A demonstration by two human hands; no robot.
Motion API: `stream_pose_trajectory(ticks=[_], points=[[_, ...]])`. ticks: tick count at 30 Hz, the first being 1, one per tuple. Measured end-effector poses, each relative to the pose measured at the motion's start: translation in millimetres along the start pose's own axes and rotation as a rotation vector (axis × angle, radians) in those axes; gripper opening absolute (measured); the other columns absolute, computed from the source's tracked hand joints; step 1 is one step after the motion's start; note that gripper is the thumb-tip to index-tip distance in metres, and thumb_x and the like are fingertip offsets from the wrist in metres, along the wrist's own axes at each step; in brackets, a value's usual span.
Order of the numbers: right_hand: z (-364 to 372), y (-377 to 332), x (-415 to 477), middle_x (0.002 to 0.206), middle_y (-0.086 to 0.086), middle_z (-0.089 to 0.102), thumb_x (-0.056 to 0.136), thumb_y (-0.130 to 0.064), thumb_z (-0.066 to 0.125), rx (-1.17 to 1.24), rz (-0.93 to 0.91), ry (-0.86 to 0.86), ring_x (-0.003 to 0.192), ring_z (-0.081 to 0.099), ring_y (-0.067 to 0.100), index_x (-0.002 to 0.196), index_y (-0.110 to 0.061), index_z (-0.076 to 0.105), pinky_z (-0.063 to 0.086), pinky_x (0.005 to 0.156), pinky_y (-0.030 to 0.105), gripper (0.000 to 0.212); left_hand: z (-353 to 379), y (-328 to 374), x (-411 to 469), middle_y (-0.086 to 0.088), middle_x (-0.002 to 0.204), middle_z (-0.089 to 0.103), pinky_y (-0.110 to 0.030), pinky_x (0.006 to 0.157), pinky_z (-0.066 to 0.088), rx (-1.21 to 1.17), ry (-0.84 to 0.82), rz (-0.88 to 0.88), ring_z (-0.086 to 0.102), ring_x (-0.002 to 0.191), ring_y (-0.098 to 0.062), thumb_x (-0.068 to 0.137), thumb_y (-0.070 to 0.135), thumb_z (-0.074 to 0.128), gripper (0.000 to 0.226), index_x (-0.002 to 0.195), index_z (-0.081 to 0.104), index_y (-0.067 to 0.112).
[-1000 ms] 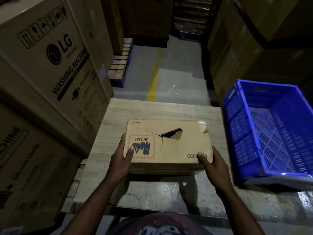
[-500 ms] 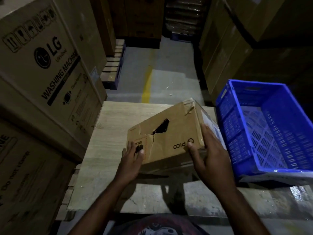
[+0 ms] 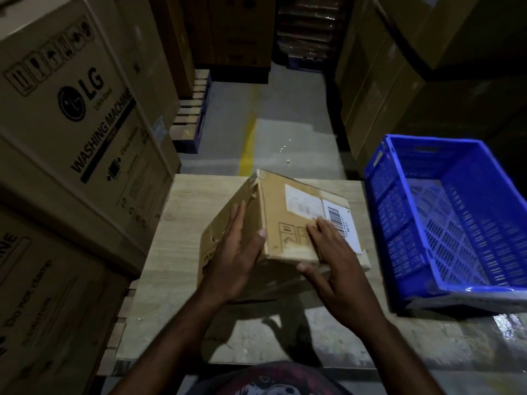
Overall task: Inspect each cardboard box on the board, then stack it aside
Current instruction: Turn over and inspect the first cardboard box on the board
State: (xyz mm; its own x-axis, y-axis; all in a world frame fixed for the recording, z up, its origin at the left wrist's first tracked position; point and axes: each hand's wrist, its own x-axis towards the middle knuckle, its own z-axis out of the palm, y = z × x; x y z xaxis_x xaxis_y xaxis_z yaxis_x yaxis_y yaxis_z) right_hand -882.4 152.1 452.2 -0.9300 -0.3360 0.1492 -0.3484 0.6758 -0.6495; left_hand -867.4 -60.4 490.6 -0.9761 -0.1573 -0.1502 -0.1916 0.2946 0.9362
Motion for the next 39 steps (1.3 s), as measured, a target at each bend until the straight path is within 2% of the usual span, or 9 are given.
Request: stream_pose_trajectory(ticks=[2, 6, 10, 13, 20, 26, 30, 35, 39], points=[[-2, 14, -2, 0.165, -0.006, 0.018, 0.091, -0.078, 0.031, -0.003, 0.107, 0.070, 0.154, 0.010, 0.010, 0.154, -0.033, 0.030, 0.014, 0.123, 0.035, 0.077, -6, -3, 0, 0.011, 0.160, 0.029, -0.031, 0.118, 0.028, -0.029, 0.001, 0.008, 0.034, 0.142, -0.005, 0.086, 0.052, 0.042, 0.074, 0.154, 0.016, 0.039], [-9, 28, -3, 0.165, 0.006, 0.026, 0.093, -0.069, 0.045, 0.119, 0.498, 0.133, 0.151, 0.026, 0.025, 0.155, -0.021, 0.034, 0.027, 0.120, 0.046, 0.080, -21, -9, 1, 0.030, 0.126, 0.049, -0.001, 0.087, 0.040, -0.125, 0.077, 0.070, 0.050, 0.104, 0.027, 0.093, 0.030, 0.041, 0.054, 0.145, 0.029, 0.039], [-4, 20, -4, 0.133, -0.006, 0.065, 0.087, -0.068, 0.048, 0.527, 0.683, -0.023, 0.118, 0.062, 0.013, 0.133, -0.035, 0.059, 0.050, 0.102, 0.041, 0.058, -35, -33, 9, 0.019, 0.131, 0.061, -0.027, 0.100, 0.048, -0.317, 0.126, 0.057, 0.058, 0.120, 0.001, 0.084, 0.032, 0.040, 0.064, 0.148, 0.042, 0.031], [6, 8, -4, 0.108, -0.014, 0.074, 0.089, -0.064, 0.046, 0.673, 0.652, -0.035, 0.099, 0.070, 0.005, 0.109, -0.040, 0.067, 0.056, 0.088, 0.030, 0.038, -42, -55, 9, 0.000, 0.144, 0.056, -0.043, 0.107, 0.044, -0.430, 0.127, 0.048, 0.054, 0.131, -0.020, 0.083, 0.043, 0.049, 0.072, 0.151, 0.040, 0.022], [31, 0, -1, 0.115, -0.031, 0.068, 0.088, -0.070, 0.050, 0.684, 0.517, -0.125, 0.110, 0.064, -0.005, 0.115, -0.059, 0.061, 0.051, 0.097, 0.030, 0.030, -57, -78, 3, 0.002, 0.106, 0.075, -0.021, 0.076, 0.056, -0.598, 0.288, -0.049, 0.070, 0.098, -0.014, 0.100, 0.019, 0.031, 0.046, 0.139, 0.049, 0.003], [60, -1, 2, 0.128, -0.030, 0.063, 0.080, -0.074, 0.056, 0.639, 0.411, -0.244, 0.119, 0.060, -0.005, 0.146, -0.047, 0.045, 0.050, 0.100, 0.028, 0.072, -73, -95, -6, 0.002, 0.075, 0.076, -0.018, 0.056, 0.055, -0.821, 0.456, -0.205, 0.072, 0.068, -0.010, 0.104, 0.020, 0.027, 0.061, 0.075, 0.081, 0.019], [68, -1, 3, 0.121, -0.042, 0.060, 0.082, -0.072, 0.053, 0.611, 0.368, -0.236, 0.116, 0.058, -0.010, 0.148, -0.043, 0.041, 0.048, 0.088, 0.012, 0.073, -77, -101, -9, 0.000, 0.081, 0.076, -0.019, 0.058, 0.056, -0.821, 0.449, -0.253, 0.072, 0.072, -0.011, 0.103, 0.025, 0.028, 0.046, 0.094, 0.072, 0.015], [65, 3, -3, 0.114, -0.033, 0.067, 0.088, -0.047, 0.067, 0.622, 0.332, -0.185, 0.108, 0.065, -0.004, 0.145, -0.021, 0.049, 0.051, 0.083, 0.014, 0.066, -70, -98, -8, -0.001, 0.083, 0.077, -0.020, 0.060, 0.057, -0.868, 0.408, -0.252, 0.073, 0.075, -0.012, 0.104, 0.023, 0.027, 0.061, 0.078, 0.082, 0.020], [37, -2, 4, 0.120, -0.029, 0.067, 0.083, -0.059, 0.068, 0.604, 0.269, -0.043, 0.111, 0.065, -0.001, 0.145, -0.022, 0.050, 0.054, 0.085, 0.016, 0.075, -52, -94, -15, -0.004, 0.091, 0.077, -0.023, 0.067, 0.059, -0.930, 0.360, -0.266, 0.073, 0.082, -0.014, 0.104, 0.023, 0.025, 0.042, 0.108, 0.066, 0.011]])
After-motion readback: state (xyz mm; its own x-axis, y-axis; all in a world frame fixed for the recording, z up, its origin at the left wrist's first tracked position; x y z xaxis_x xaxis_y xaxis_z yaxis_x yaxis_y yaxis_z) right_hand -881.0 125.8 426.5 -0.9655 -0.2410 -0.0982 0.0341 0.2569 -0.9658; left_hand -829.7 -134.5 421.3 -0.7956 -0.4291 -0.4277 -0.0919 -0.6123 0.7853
